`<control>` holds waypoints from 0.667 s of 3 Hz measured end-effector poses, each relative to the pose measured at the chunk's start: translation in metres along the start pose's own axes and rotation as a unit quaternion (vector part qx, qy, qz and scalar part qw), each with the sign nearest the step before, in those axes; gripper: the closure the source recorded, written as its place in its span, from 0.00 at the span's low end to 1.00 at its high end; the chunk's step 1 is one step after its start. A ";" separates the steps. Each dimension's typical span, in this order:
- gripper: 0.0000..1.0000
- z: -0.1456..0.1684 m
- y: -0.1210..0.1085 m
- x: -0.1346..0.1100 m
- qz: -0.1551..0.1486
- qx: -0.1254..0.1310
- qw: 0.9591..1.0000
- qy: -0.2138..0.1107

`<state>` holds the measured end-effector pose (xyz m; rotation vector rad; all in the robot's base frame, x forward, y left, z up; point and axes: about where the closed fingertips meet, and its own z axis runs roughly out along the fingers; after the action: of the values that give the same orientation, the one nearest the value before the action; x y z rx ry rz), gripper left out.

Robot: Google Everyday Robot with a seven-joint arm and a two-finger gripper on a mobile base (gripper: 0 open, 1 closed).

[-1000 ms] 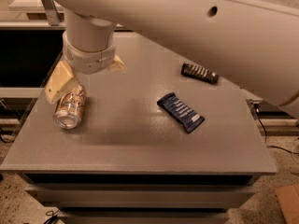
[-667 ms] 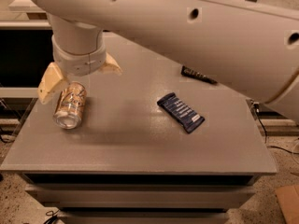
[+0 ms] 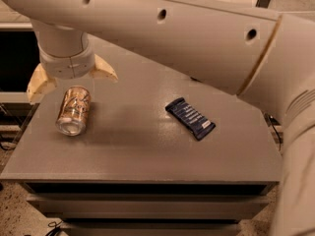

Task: Place orange can upright

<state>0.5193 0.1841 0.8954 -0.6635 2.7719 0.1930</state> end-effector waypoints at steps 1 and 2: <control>0.00 0.009 0.006 -0.014 0.035 0.003 0.999 0.008; 0.00 0.019 0.011 -0.021 0.074 0.020 0.997 0.023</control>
Offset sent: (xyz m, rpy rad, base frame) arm 0.0224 0.0327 -0.0191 -0.0520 0.0942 -0.2690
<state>0.5364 0.2061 0.8845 -0.4581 2.8622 0.1544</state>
